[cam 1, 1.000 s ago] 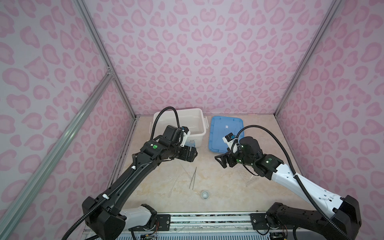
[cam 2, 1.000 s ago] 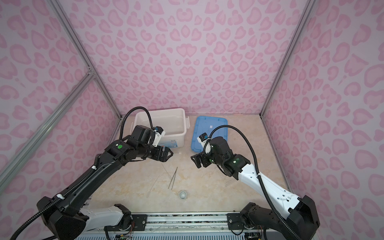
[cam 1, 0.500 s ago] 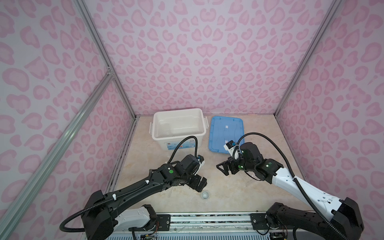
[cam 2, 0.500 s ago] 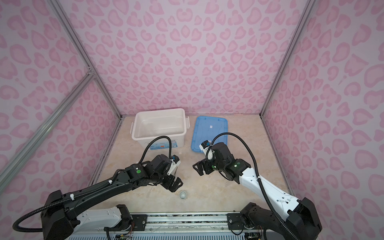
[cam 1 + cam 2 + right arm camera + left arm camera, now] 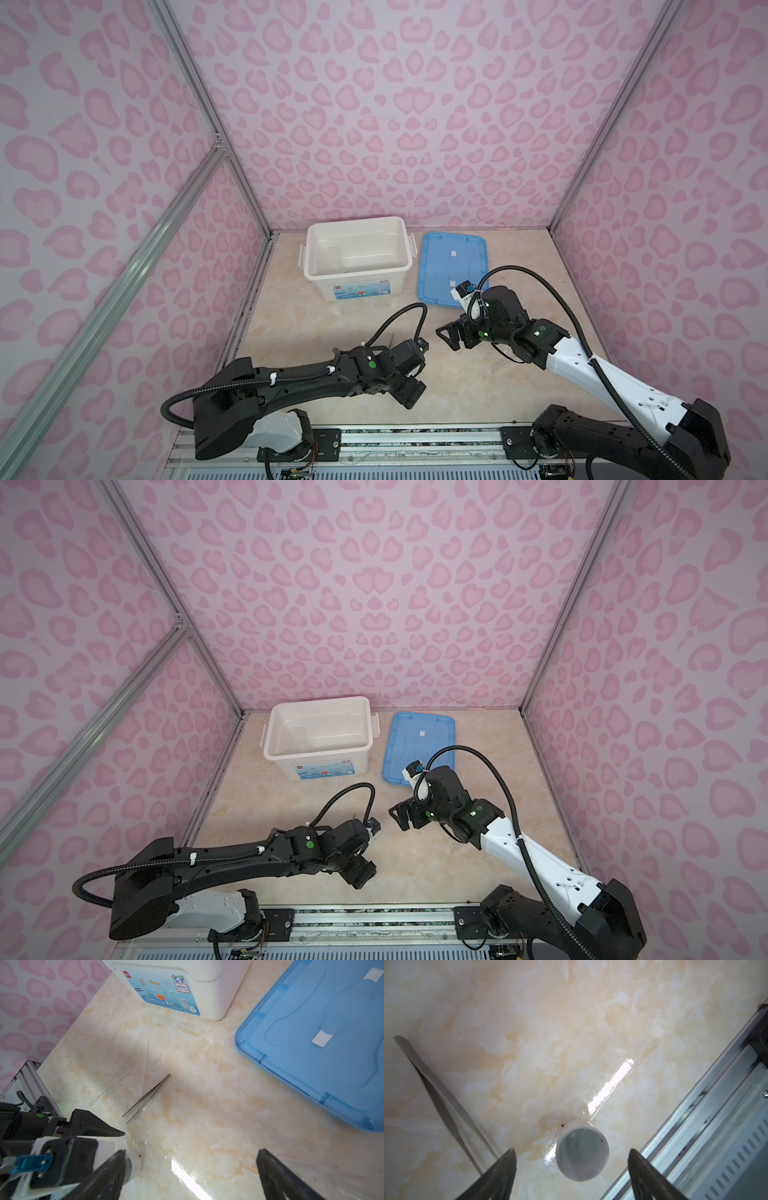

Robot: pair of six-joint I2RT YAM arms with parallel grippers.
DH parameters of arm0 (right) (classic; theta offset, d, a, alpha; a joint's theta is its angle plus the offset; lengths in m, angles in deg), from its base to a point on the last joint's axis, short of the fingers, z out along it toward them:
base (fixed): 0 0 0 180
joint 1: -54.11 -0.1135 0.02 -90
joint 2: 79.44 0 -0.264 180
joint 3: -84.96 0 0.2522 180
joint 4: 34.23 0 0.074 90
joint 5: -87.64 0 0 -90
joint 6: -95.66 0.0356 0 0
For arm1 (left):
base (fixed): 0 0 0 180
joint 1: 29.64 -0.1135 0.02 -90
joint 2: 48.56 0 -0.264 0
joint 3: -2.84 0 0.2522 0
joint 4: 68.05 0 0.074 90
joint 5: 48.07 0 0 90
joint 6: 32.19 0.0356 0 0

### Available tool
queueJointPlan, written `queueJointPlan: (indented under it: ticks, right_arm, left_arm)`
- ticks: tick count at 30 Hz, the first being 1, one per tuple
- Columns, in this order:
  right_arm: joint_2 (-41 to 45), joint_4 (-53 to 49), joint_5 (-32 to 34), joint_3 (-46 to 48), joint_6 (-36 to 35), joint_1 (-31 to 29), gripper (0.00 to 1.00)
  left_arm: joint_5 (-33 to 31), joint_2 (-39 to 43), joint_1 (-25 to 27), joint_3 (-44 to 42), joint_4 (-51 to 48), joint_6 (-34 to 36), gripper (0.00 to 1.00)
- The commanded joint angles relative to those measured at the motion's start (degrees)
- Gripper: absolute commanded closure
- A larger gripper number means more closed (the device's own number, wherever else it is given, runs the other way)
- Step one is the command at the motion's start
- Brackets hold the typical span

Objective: Organize the chemistry lab equipment
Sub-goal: 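Move the left gripper to the small white cup while the right gripper draws back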

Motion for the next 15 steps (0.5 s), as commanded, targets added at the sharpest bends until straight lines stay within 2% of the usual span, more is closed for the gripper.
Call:
queueJointPlan:
  ticks: [1,15]
  right_arm:
    - [-0.3,-0.6,0.88,-0.01,-0.08,-0.02,0.01]
    - [0.4,-0.14,1.19,1.16,-0.05,0.03,0.01]
  left_arm:
    - [-1.71,-1.43,0.47,-0.19,1.68,-1.53,0.18]
    - [-2.55,-6.03,1.96,-0.66,2.7,-3.55,0.32]
